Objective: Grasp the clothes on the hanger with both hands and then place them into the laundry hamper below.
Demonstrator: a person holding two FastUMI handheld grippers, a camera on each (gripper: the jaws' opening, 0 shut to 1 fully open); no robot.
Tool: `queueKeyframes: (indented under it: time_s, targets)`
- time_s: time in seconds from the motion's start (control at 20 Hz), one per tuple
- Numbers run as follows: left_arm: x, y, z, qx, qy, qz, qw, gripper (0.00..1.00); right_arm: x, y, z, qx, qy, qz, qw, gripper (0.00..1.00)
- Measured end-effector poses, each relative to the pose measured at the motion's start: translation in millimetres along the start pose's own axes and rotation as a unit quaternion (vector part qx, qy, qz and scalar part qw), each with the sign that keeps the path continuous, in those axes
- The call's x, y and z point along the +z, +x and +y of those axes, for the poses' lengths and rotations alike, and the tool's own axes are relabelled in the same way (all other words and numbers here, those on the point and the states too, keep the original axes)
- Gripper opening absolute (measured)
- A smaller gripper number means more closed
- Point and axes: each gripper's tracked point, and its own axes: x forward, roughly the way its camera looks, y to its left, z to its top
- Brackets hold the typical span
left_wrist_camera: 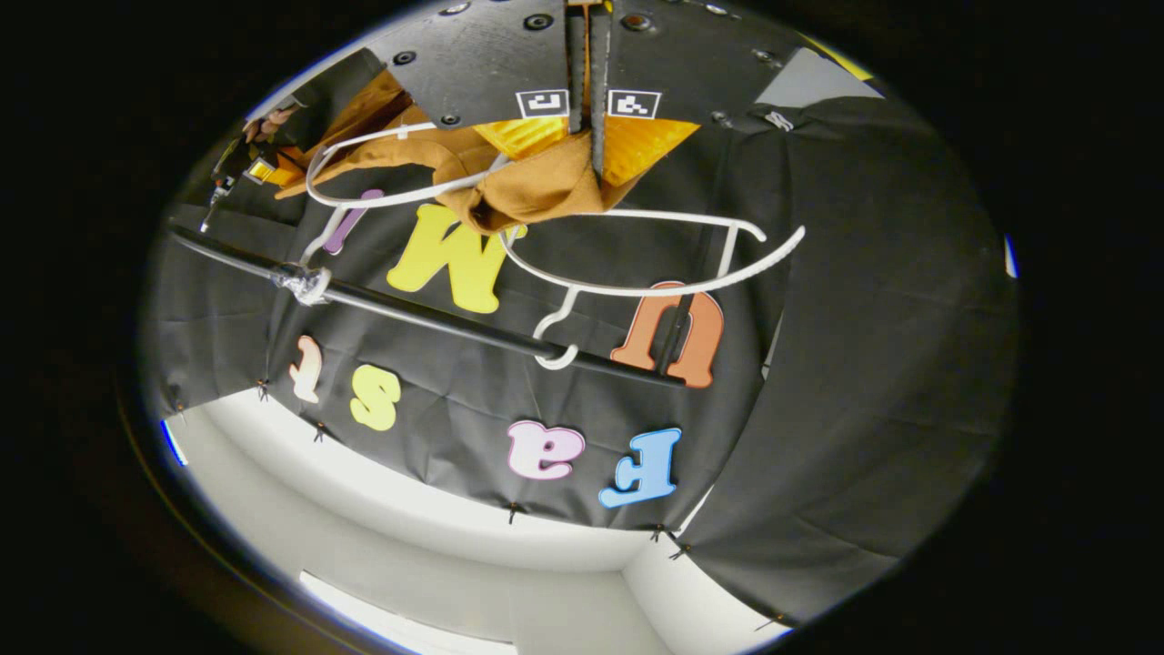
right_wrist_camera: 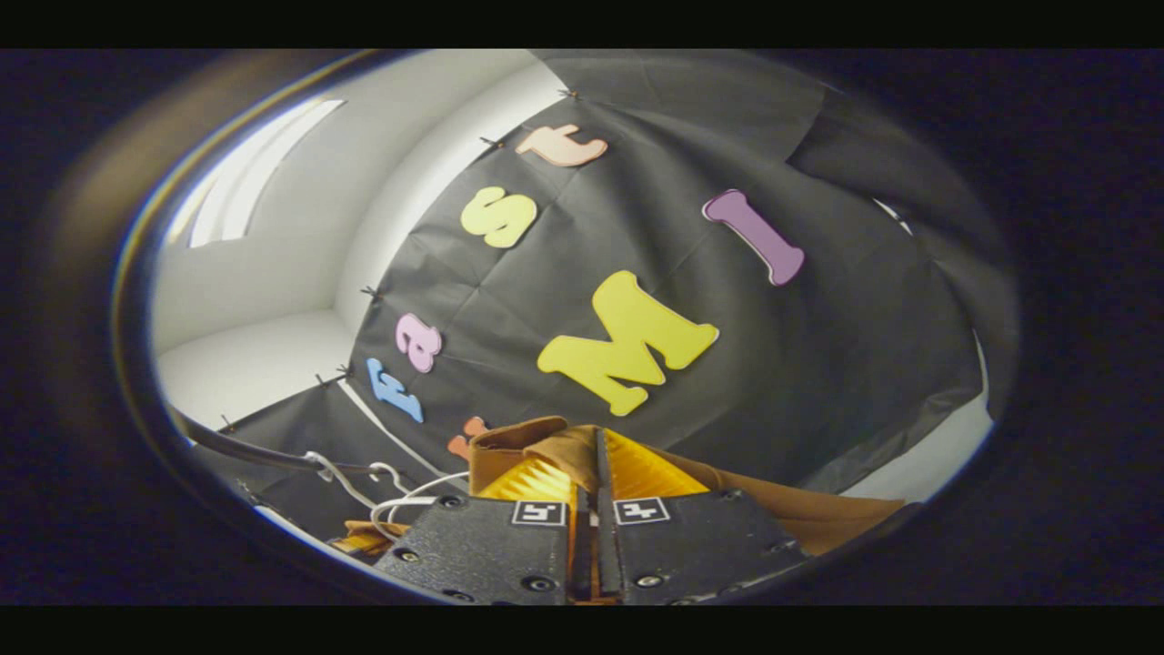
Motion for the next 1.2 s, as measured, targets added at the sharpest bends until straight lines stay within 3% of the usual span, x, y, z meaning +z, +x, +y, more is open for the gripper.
queueKeyframes:
  time_s: [0.1, 0.5, 1.05, 1.2]
  targets:
    - [-13, 6, 6, -0.011, 0.005, 0.024, 1.0, 0.02, -5, 10, -6, 0.002, -0.006, 0.019, 1.0, 0.06]
    - [-28, 13, 26, -0.035, -0.066, 0.052, 0.996, 0.02, -18, 29, -28, 0.021, -0.002, 0.064, 0.998, 0.06]
    - [-86, 0, 50, -0.02, -0.08, 0.108, 0.991, 0.01, -64, 11, -76, -0.032, -0.008, 0.096, 0.995, 0.06]
    - [-103, -12, 51, -0.018, -0.063, 0.119, 0.991, 0.01, -84, -1, -86, -0.052, -0.019, 0.104, 0.993, 0.06]
